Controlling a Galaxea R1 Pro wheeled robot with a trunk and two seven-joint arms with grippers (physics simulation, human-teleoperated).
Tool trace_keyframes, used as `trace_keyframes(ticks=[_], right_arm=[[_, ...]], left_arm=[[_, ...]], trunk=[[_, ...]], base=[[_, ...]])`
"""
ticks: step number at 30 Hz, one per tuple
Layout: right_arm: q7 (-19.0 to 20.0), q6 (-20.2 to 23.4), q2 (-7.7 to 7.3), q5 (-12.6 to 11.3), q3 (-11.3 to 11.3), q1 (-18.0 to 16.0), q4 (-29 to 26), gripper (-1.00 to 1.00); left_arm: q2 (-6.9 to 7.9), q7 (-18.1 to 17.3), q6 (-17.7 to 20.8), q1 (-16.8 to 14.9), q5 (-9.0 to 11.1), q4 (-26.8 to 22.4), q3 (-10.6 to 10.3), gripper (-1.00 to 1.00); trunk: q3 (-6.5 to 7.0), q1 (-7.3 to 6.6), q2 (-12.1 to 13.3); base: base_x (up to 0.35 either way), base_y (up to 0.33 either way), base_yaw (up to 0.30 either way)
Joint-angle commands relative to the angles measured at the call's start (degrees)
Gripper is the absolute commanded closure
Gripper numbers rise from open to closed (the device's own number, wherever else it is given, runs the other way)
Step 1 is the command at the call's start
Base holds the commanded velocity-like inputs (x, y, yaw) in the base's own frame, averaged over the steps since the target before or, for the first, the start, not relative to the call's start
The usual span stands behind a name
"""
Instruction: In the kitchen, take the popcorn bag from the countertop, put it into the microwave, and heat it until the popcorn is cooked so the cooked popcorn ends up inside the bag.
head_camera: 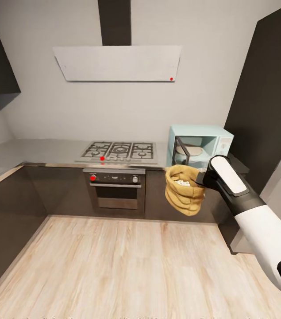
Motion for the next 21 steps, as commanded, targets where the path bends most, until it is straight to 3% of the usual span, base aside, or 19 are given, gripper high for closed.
trace_keyframes(ticks=[1, 6, 8, 10, 21], right_arm=[[-0.5, 0.5, -0.09, -0.4, 0.2, -0.1, 0.0, 1.0], [-0.5, 0.5, -0.1, -0.5, 0.2, 0.0, 0.0, 1.0], [-0.5, 0.5, -0.1, -0.4, 0.2, 0.4, -0.2, 1.0], [-0.5, 0.5, -0.1, -0.4, 0.2, 0.6, -0.4, 1.0], [-0.5, 0.5, -0.1, -0.4, 0.2, 0.6, -0.4, 1.0]], left_arm=[[-0.02, 0.0, -0.2, -0.1, 0.1, 0.0, 0.2, -1.0], [-0.02, 0.6, -0.1, -0.2, 0.1, 0.0, 0.4, -1.0], [-0.02, 3.5, -0.1, -0.3, 0.1, 0.0, 0.7, -1.0], [-0.02, 3.9, -0.1, -0.3, 0.1, 0.0, 0.7, -1.0], [0.04, 4.1, -0.1, -0.3, 0.1, 0.0, 0.8, -1.0]], trunk=[[-0.13, 0.02, -0.1], [-0.13, 0.02, -0.1], [-0.13, 0.02, -0.1], [-0.13, 0.02, -0.1], [-0.13, 0.02, -0.1]], base=[[-0.049, -0.339, 0.0], [-0.011, -0.345, 0.0], [-0.001, -0.347, 0.0], [0.0, -0.347, 0.0], [0.072, -0.337, 0.0]])
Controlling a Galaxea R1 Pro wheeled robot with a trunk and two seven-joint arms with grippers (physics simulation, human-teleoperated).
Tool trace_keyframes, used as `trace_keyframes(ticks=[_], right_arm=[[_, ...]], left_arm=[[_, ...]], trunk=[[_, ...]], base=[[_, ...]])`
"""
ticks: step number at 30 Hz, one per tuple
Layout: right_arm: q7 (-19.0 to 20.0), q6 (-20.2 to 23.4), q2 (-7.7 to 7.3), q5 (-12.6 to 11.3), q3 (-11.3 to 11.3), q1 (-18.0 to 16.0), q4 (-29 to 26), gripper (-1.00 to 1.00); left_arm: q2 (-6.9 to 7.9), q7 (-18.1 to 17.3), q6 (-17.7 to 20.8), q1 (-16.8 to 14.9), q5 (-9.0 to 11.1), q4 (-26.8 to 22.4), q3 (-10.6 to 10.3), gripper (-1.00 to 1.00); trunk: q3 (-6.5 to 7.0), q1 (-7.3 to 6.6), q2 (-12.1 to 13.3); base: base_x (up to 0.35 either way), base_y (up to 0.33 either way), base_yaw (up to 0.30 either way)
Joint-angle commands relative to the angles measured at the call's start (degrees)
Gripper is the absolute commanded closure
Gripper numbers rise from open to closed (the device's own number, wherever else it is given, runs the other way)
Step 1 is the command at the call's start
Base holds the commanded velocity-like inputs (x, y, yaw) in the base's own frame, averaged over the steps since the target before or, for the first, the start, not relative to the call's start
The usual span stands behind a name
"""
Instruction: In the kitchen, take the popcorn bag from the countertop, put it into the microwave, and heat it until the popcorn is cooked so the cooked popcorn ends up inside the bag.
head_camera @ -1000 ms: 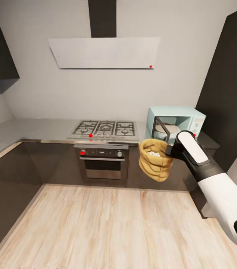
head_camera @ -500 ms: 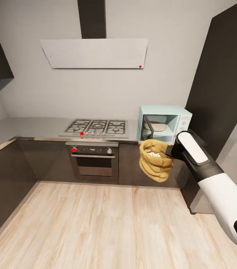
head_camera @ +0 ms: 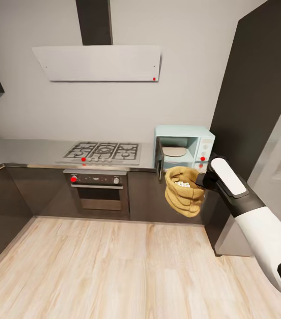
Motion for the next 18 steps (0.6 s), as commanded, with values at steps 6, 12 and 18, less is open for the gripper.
trace_keyframes(ticks=[6, 12, 18], right_arm=[[-0.4, 0.5, -0.08, -0.5, 0.2, 0.0, 0.0, 1.0], [0.1, 0.5, -0.07, -0.5, 0.2, 0.0, 0.3, 1.0], [1.3, 0.5, 0.0, -0.5, 0.2, 0.0, 0.5, 1.0]], left_arm=[[0.0, 0.2, -0.2, 0.0, 0.1, 0.0, 0.1, -1.0], [0.01, 0.2, -0.2, 0.0, 0.1, 0.0, 0.1, -1.0], [0.01, 0.2, -0.2, 0.0, 0.1, 0.0, 0.1, -1.0]], trunk=[[-0.12, 0.06, -0.1], [-0.12, 0.06, -0.1], [-0.12, 0.06, -0.1]], base=[[0.246, -0.27, 0.0], [0.262, -0.258, 0.0], [0.272, -0.246, 0.0]])
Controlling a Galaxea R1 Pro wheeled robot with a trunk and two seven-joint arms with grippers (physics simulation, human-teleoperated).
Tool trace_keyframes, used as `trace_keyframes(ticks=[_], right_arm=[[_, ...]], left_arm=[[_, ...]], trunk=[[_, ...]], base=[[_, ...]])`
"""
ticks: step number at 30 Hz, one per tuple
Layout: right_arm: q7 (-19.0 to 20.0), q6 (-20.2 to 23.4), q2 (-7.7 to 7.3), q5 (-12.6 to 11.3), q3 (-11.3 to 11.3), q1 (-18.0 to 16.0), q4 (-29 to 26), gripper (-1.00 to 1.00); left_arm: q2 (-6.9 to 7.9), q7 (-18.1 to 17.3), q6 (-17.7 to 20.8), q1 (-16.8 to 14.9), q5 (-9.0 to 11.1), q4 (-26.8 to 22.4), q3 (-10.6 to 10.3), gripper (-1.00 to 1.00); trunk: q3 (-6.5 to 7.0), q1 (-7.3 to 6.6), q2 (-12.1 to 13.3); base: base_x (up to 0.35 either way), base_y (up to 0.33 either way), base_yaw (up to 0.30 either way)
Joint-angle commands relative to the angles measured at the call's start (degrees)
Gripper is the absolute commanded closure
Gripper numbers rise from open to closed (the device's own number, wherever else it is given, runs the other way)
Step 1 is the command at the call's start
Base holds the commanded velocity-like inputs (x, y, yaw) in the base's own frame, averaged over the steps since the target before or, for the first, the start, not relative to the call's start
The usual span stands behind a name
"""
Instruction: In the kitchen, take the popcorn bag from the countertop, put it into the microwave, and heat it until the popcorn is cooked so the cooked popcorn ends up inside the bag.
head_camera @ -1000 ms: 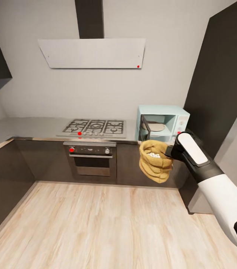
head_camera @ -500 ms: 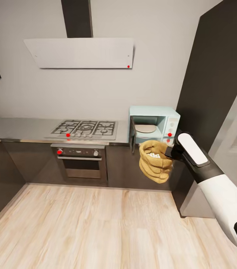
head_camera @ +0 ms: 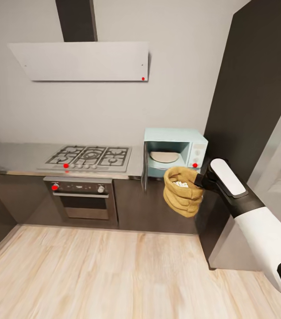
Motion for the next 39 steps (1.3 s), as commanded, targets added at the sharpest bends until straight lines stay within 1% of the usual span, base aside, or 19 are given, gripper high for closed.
trace_keyframes(ticks=[1, 10, 18, 25, 29, 37, 39], right_arm=[[-0.5, 0.5, -0.08, -0.4, 0.2, -0.1, 0.0, 1.0], [-0.4, 0.5, -0.06, -0.2, 0.2, -0.1, 0.1, 1.0], [-0.4, 0.5, 0.01, -0.2, 0.3, -0.2, -0.3, 1.0], [-0.4, 0.4, 0.18, -0.2, 0.3, -0.2, -0.5, 1.0], [-0.4, 0.4, 0.13, -0.2, 0.2, -0.2, -0.5, 1.0], [-0.4, 0.4, 0.1, -0.2, 0.2, -0.2, -0.6, 1.0], [-0.4, 0.4, 0.02, -0.2, 0.2, -0.2, -0.5, 1.0]], left_arm=[[-0.02, 0.2, -0.2, 0.0, 0.1, 0.0, -0.1, -1.0], [-0.02, 0.2, -0.2, 0.0, 0.1, 0.0, -0.1, -1.0], [0.07, 0.2, -0.2, 0.1, 0.1, 0.0, 0.0, -1.0], [0.0, 0.2, -0.3, 0.3, 0.1, 0.0, -0.4, -1.0], [0.06, 0.2, -0.3, 0.3, 0.1, 0.0, -0.3, -1.0], [0.06, 0.2, -0.3, 0.2, 0.0, 0.1, -0.3, -1.0], [0.0, 0.2, -0.3, 0.3, 0.0, 0.1, -0.5, -1.0]], trunk=[[-0.12, 0.06, -0.1], [-0.12, 0.06, -0.1], [-0.12, 0.06, -0.1], [-0.12, 0.06, -0.1], [-0.12, 0.06, -0.1], [-0.12, 0.06, -0.1], [-0.12, 0.06, -0.1]], base=[[0.291, -0.214, 0.0], [0.331, -0.092, 0.0], [0.33, 0.171, 0.0], [0.099, 0.048, 0.0], [0.284, 0.002, 0.0], [0.337, -0.113, 0.0], [0.131, -0.072, 0.0]])
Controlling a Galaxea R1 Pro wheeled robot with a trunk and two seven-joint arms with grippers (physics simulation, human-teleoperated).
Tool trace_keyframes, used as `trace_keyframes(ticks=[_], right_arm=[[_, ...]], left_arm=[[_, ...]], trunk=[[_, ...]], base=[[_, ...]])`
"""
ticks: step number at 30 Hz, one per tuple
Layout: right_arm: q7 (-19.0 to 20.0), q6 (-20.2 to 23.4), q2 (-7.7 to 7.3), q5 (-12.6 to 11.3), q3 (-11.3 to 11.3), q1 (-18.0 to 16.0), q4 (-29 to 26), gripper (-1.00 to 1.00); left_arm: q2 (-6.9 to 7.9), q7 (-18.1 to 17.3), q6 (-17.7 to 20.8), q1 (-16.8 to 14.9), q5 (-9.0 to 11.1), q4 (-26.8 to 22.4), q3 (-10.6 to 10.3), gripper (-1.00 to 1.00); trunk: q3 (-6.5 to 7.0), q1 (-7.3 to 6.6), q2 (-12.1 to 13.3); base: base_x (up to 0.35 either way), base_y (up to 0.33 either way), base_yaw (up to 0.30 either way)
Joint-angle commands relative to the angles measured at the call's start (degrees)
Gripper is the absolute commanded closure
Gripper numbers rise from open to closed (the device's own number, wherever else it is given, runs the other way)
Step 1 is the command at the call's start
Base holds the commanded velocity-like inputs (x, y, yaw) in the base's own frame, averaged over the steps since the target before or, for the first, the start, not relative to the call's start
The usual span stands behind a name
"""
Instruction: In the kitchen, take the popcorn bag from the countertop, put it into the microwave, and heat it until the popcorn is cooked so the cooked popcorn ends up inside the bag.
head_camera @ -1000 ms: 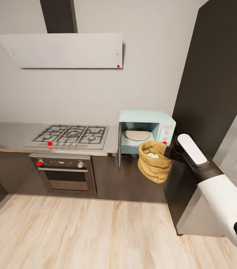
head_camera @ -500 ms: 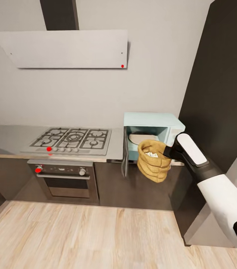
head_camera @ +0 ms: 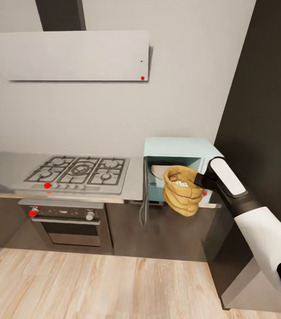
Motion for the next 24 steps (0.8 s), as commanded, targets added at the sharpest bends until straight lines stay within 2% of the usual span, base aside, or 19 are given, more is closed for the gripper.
trace_keyframes(ticks=[1, 9, 15, 24], right_arm=[[-0.5, 0.5, -0.07, -0.4, 0.2, -0.1, 0.1, 1.0], [-0.5, 0.5, -0.08, -0.4, 0.2, -0.1, 0.5, 1.0], [-0.7, 0.4, -0.08, -0.4, 0.2, -0.1, 0.6, 1.0], [-1.0, 0.4, -0.08, -0.4, 0.1, -0.1, 0.7, 1.0]], left_arm=[[-0.03, 0.2, -0.2, 0.0, 0.1, 0.0, -0.1, -1.0], [-0.03, 0.2, -0.2, 0.0, 0.1, 0.0, -0.1, -1.0], [-0.03, 0.2, -0.2, 0.0, 0.1, 0.0, -0.1, -1.0], [-0.03, 0.2, -0.2, 0.1, 0.1, 0.0, -0.1, -1.0]], trunk=[[-0.13, 0.04, -0.1], [-0.13, 0.04, -0.1], [-0.13, 0.04, -0.1], [-0.13, 0.04, -0.1]], base=[[0.045, -0.025, 0.0], [0.01, -0.003, 0.0], [0.277, 0.0, 0.0], [0.061, 0.0, 0.0]])
